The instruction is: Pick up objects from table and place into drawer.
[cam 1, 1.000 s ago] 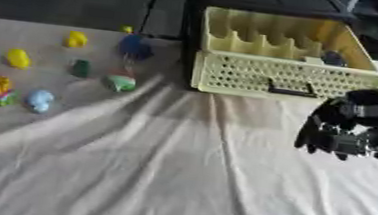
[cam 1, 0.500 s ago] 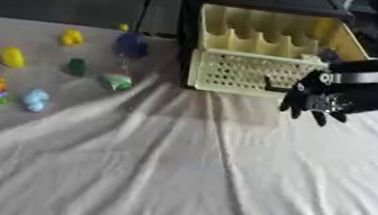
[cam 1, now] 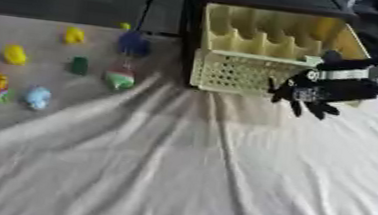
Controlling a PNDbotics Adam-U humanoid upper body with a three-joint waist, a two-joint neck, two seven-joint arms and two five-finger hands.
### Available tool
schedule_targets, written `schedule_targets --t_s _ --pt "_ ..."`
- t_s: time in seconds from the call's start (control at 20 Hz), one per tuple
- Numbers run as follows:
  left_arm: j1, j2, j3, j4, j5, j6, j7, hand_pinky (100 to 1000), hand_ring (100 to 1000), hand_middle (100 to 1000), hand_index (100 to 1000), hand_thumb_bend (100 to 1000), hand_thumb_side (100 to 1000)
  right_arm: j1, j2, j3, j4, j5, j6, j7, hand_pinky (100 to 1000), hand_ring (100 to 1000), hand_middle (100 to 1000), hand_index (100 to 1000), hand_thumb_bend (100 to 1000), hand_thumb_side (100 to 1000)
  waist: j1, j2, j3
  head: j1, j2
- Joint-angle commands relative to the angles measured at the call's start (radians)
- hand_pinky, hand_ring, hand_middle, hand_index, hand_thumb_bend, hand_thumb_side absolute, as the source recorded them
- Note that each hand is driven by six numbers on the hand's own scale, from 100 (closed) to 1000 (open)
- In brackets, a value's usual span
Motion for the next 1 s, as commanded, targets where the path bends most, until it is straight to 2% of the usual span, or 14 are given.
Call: schedule_targets --t_s 0.05,0.2,0.4,0.7,0.85,1.0 --pt "-0.009 0.007 0.01 -0.018 0.003 0.002 0.005 552 708 700 952 100 967 -0.006 -0.01 0.001 0.04 0.026 -0.007 0.0 297 508 745 860 100 1000 0.002 -0.008 0.004 -0.004 -0.011" --pt "-0.005 0.004 0.009 -0.018 0.003 0.003 0.005 552 708 700 952 100 967 -0.007 -0.009 -0.001 0.022 0.022 -0.012 0.0 298 512 753 860 100 1000 0.002 -0.006 0.002 -0.004 -0.011" --pt "0.002 0.004 0.009 -0.018 0.003 0.004 0.001 556 710 702 953 100 965 -0.003 -0.023 -0.024 -0.065 0.015 -0.003 -0.002 282 494 738 855 100 1000 0.002 -0.007 -0.003 -0.001 -0.007" --pt "0.002 0.003 0.005 -0.018 0.009 0.003 -0.014 563 712 702 955 100 961 0.019 -0.054 -0.032 -0.188 -0.018 0.052 -0.005 263 474 711 844 100 1000 -0.002 -0.014 -0.007 0.002 -0.006" --pt "0.006 0.002 0.007 -0.018 0.011 0.002 -0.019 565 713 703 955 100 962 0.041 -0.072 -0.015 -0.231 -0.053 0.083 -0.001 253 459 685 838 100 1000 -0.004 -0.018 -0.009 0.004 -0.001" --pt "0.004 0.001 0.006 -0.018 0.015 0.002 -0.02 567 714 704 954 100 961 0.067 -0.095 0.009 -0.294 -0.108 0.118 0.0 284 493 679 829 100 1000 -0.008 -0.022 -0.009 0.002 0.009"
